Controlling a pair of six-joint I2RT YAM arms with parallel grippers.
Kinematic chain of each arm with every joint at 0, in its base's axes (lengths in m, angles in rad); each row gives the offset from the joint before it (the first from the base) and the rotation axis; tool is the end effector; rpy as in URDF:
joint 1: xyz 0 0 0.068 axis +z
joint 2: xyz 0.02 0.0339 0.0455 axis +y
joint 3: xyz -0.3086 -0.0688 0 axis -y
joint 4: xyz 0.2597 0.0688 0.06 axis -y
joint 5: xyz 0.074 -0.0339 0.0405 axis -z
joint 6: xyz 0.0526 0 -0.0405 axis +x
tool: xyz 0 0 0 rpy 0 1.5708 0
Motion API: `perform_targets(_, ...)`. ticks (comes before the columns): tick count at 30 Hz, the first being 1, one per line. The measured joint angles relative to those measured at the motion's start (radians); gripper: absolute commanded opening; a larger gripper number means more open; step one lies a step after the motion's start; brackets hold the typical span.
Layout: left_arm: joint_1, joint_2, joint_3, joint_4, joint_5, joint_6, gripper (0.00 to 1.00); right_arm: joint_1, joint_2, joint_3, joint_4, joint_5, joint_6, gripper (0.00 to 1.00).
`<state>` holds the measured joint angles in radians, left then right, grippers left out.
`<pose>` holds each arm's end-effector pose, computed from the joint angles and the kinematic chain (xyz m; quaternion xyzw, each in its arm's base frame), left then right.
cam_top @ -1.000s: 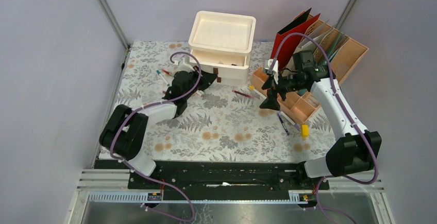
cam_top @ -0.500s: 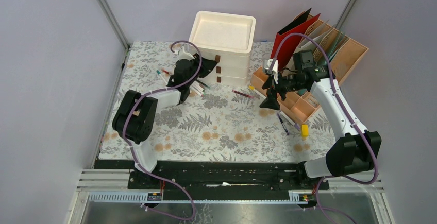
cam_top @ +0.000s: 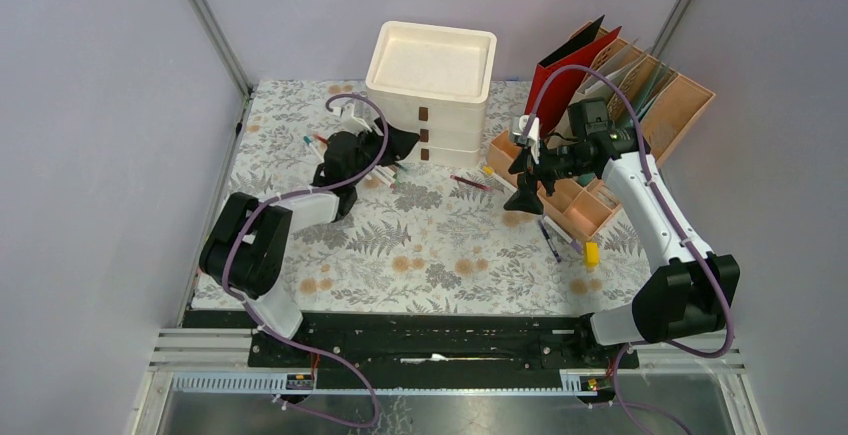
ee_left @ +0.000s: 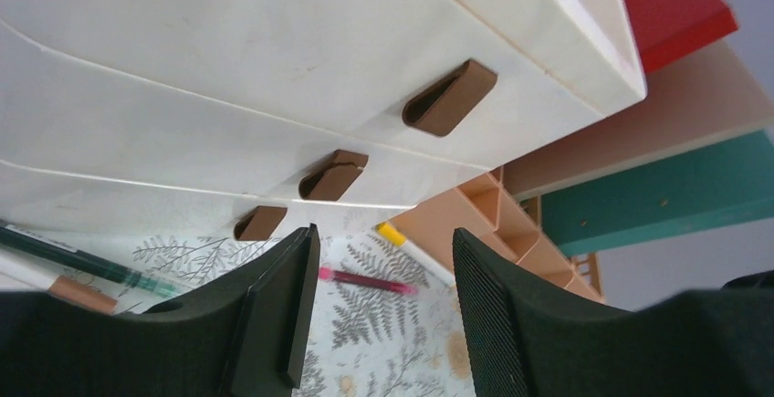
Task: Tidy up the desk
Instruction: Close the drawer in the storage box.
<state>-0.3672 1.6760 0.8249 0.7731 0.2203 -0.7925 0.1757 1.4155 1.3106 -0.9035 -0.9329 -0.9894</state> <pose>0.3633 -0.1521 0.2549 -0.0810 0.7290 -0.4373 0.5204 0.2811 0.0928 0.3618 -0.5763 0.6479 0.2987 0.3986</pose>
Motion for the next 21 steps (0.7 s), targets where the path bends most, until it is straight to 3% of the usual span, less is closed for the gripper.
perform_targets(10,-0.002,0.055,0.049,-0.028,0.010,0.160,0.64,0.000,0.000,-0.002,0.000,0.000,0.000,1.00)
perform_targets(21,-0.038,0.204,0.137,0.010,-0.069,0.229,0.59,0.000,0.000,-0.003,0.000,0.000,0.000,1.00)
